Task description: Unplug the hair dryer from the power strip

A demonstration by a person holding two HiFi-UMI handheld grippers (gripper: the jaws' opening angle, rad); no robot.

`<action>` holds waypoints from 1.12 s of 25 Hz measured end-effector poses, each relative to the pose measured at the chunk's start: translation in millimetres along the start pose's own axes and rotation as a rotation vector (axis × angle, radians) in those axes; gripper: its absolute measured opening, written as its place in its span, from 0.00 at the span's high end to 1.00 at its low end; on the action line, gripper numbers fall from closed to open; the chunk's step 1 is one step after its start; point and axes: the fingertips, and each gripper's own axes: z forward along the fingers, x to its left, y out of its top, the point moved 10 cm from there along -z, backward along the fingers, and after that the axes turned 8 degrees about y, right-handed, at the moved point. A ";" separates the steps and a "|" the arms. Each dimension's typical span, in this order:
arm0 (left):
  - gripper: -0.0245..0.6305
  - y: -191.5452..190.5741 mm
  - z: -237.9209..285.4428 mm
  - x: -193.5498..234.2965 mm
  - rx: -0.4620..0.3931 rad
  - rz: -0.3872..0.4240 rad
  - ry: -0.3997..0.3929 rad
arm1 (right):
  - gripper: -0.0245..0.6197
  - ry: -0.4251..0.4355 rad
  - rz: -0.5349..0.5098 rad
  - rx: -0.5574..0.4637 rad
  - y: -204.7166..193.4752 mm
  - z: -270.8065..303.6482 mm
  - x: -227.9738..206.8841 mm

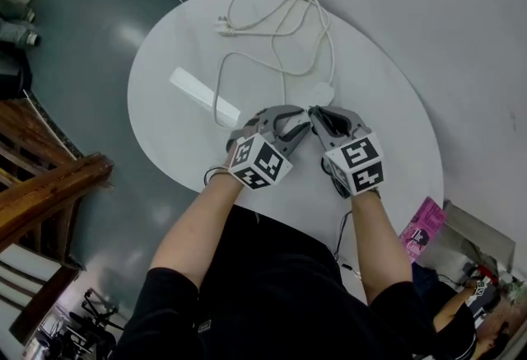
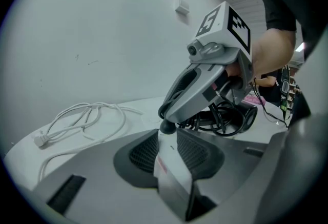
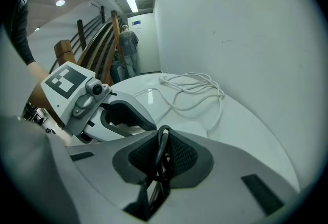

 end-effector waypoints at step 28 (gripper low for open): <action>0.82 2.3 3.6 -8.3 -0.005 0.029 -0.019 | 0.87 -0.024 0.127 -0.038 -6.9 -9.2 -1.4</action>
